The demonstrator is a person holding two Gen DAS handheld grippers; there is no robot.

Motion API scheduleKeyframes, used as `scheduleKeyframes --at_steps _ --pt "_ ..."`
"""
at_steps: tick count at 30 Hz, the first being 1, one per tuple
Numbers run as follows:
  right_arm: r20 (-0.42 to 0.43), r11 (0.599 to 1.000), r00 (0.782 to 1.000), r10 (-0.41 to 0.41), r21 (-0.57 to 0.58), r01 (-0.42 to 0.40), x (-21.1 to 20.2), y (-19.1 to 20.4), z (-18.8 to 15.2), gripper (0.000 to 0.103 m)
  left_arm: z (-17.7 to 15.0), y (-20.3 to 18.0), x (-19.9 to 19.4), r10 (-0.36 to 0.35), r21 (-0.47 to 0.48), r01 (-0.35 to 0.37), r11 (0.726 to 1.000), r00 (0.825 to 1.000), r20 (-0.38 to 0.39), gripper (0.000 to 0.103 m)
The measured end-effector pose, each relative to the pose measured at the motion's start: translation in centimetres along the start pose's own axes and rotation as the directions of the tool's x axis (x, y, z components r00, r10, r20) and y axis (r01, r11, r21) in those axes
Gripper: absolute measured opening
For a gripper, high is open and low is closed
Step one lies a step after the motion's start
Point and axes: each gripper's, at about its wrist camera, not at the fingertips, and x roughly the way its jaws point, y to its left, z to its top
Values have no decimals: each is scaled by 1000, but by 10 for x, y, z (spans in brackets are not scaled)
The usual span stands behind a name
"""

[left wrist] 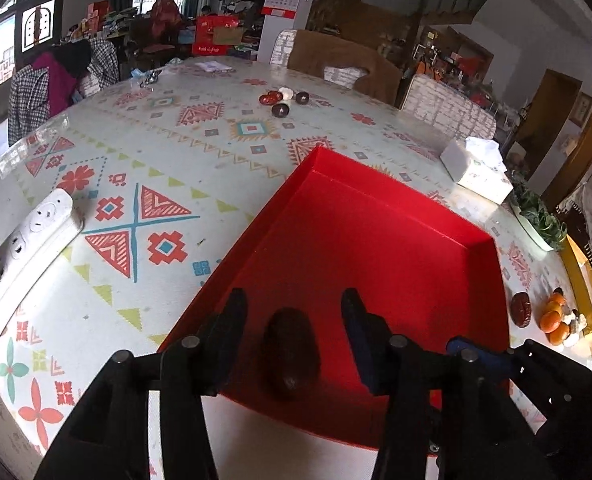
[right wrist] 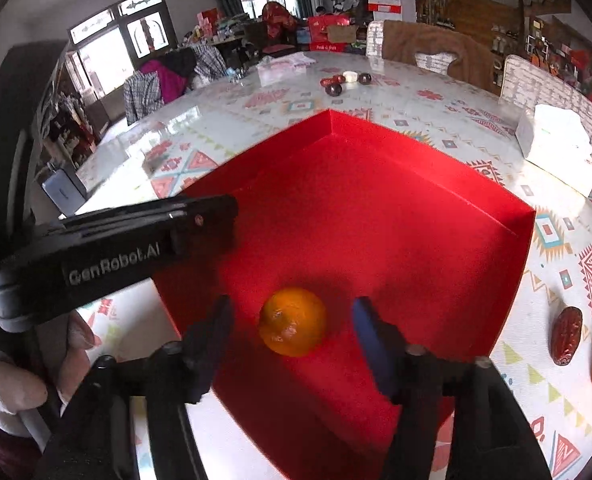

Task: Organize fruits
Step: 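Carry both items over the red tray and open both grippers to drop them, then move both grippers back to the fruit pile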

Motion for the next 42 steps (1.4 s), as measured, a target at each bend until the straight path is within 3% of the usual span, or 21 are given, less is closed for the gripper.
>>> scheduleKeyframes --at_steps 7,11,14,19,23,25,30,34,37,39,42 --pt "94 999 996 5 34 -8 -47 -17 -3 68 3 -17 -44 10 0 -10 1000 998 68 60" --pt "162 997 986 -27 79 14 -91 -47 -17 68 1 -42 -80 -18 13 17 1000 990 141 74" --pt "200 988 977 -78 145 50 -128 -86 -37 68 -3 -66 -94 -56 41 50 998 985 163 76" --pt "220 937 952 -212 323 134 -186 -176 -76 68 -17 -127 -92 -143 133 125 983 980 136 76" --pt "190 858 943 -273 492 150 -217 -247 -116 68 -32 -177 -67 -201 197 185 963 978 60 76" --pt "171 830 946 -275 539 144 -220 -269 -128 68 -38 -195 -52 -218 210 210 955 976 16 76" --pt "133 813 957 -258 565 141 -210 -296 -141 68 -46 -226 -19 -217 221 229 948 973 -77 76" --pt "105 801 961 -257 580 151 -193 -305 -144 68 -52 -244 -10 -227 257 247 935 968 -104 76" --pt "83 790 958 -273 587 175 -180 -311 -143 66 -57 -260 -10 -253 314 271 910 962 -99 76" --pt "83 785 961 -264 597 164 -173 -313 -141 65 -58 -270 -6 -268 345 286 894 958 -100 72" --pt "76 783 965 -252 603 156 -163 -314 -138 60 -58 -283 9 -276 360 304 882 953 -128 56"
